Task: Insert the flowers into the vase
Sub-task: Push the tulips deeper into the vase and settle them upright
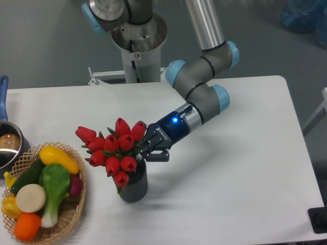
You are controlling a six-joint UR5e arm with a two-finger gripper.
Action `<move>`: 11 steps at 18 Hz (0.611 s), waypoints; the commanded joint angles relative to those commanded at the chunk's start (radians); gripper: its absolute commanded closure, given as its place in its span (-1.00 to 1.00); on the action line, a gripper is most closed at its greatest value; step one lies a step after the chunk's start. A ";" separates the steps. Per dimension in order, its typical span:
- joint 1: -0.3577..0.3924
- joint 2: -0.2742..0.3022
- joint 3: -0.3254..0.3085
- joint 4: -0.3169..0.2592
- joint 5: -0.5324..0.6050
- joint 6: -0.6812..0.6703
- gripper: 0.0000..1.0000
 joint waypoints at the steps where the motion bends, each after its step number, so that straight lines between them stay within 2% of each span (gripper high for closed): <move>1: 0.000 0.000 0.000 0.000 0.000 0.000 0.68; 11: 0.002 -0.006 0.003 0.000 0.000 0.012 0.64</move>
